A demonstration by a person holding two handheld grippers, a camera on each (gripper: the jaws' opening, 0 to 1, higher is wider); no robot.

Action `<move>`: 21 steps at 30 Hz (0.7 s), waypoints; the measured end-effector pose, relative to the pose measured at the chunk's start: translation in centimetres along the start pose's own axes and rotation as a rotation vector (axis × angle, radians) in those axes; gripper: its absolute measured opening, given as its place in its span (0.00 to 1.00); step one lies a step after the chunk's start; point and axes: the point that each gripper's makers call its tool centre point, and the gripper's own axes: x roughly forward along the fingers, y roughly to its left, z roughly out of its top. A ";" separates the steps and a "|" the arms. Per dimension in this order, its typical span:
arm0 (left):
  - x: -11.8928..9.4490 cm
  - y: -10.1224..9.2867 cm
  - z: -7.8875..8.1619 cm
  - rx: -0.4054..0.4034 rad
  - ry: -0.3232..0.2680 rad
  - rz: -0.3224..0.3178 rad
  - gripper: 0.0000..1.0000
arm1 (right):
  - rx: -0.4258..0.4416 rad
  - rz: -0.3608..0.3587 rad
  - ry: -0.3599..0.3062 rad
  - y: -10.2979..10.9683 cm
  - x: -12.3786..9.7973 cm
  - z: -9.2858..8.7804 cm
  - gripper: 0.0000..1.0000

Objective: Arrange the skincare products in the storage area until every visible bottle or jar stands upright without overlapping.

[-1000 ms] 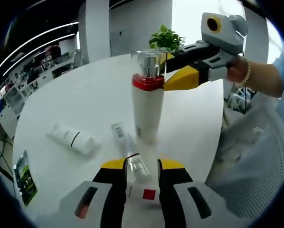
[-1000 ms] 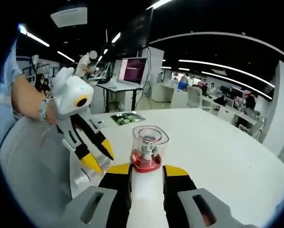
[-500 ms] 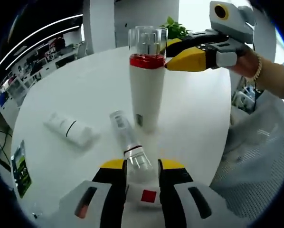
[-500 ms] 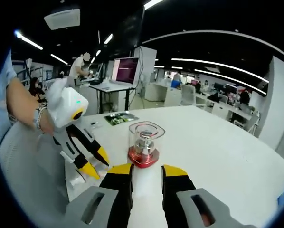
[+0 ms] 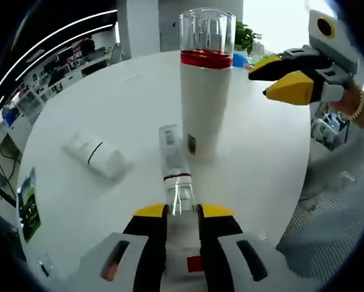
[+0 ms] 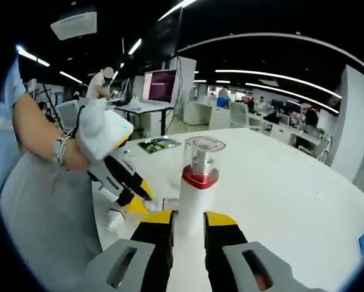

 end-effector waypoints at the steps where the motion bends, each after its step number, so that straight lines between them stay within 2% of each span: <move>1: -0.3 0.5 0.3 -0.022 -0.015 0.016 0.14 | -0.001 0.003 0.004 0.2 0.0 -0.1 0.13; 4: -0.9 1.1 0.7 -0.071 -0.029 0.024 0.13 | -0.003 0.010 0.013 0.5 0.1 -0.3 0.12; 8: -1.9 2.0 1.2 -0.065 -0.044 0.053 0.13 | -0.021 0.023 0.022 1.1 0.1 -0.3 0.12; 12: -3.8 2.7 1.7 -0.079 -0.044 0.044 0.13 | -0.078 0.039 0.026 2.0 0.1 0.1 0.13; 16: -5.3 2.3 1.9 -0.062 -0.039 -0.017 0.13 | -0.165 0.078 0.033 3.3 0.2 0.5 0.15; 17: -5.6 1.6 1.7 -0.046 -0.021 -0.060 0.13 | -0.200 0.095 0.039 3.7 0.3 0.6 0.17; 18: -5.7 1.3 1.6 -0.038 -0.015 -0.074 0.13 | -0.224 0.106 0.044 4.1 0.4 0.6 0.18; 21: -6.7 0.0 1.3 0.068 0.028 -0.106 0.13 | -0.318 0.141 0.054 5.3 0.6 1.0 0.21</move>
